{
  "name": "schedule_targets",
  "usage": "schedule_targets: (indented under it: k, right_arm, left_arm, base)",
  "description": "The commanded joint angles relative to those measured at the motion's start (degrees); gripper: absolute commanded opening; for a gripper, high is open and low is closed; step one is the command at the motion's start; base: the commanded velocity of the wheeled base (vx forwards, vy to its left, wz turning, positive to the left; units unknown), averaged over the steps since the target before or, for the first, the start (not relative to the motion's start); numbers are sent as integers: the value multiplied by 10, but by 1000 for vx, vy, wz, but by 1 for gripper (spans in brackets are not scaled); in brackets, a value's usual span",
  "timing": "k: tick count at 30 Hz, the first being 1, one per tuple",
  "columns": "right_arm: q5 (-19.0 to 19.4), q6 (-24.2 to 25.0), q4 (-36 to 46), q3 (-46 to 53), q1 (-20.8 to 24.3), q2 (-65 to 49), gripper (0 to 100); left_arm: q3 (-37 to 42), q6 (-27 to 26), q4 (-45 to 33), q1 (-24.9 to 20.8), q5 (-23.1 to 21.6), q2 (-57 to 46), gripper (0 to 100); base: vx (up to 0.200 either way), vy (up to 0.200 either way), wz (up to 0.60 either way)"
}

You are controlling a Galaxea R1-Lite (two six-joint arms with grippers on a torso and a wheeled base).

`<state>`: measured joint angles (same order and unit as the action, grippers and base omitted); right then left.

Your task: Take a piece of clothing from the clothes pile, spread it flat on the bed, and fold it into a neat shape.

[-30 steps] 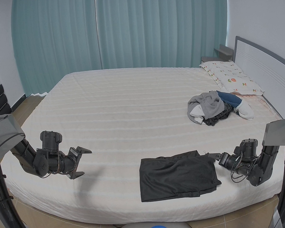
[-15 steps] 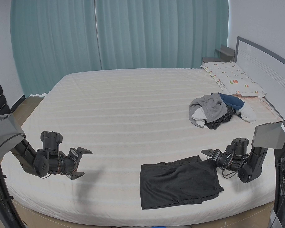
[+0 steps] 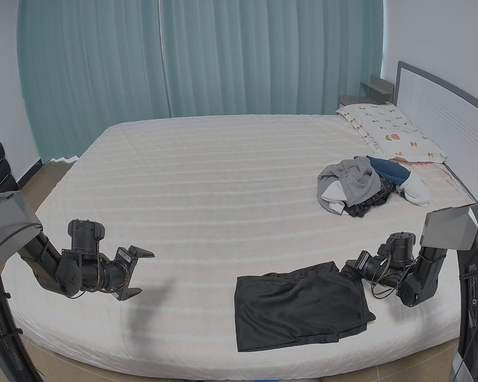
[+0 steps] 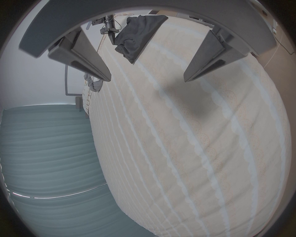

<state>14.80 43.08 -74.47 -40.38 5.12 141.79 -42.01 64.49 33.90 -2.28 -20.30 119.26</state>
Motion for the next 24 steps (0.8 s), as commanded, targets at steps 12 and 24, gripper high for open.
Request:
schedule_targets:
  k: [12,24]
  right_arm:
    - [-4,31,-1,-10,-34,-2,0]
    - [-4,43,-1,-9,-49,-1,0]
  left_arm:
    - [1,0,0,0,0,1,100]
    - [0,1,0,0,0,1,100]
  base:
    - [0,0,0]
    - [0,0,0]
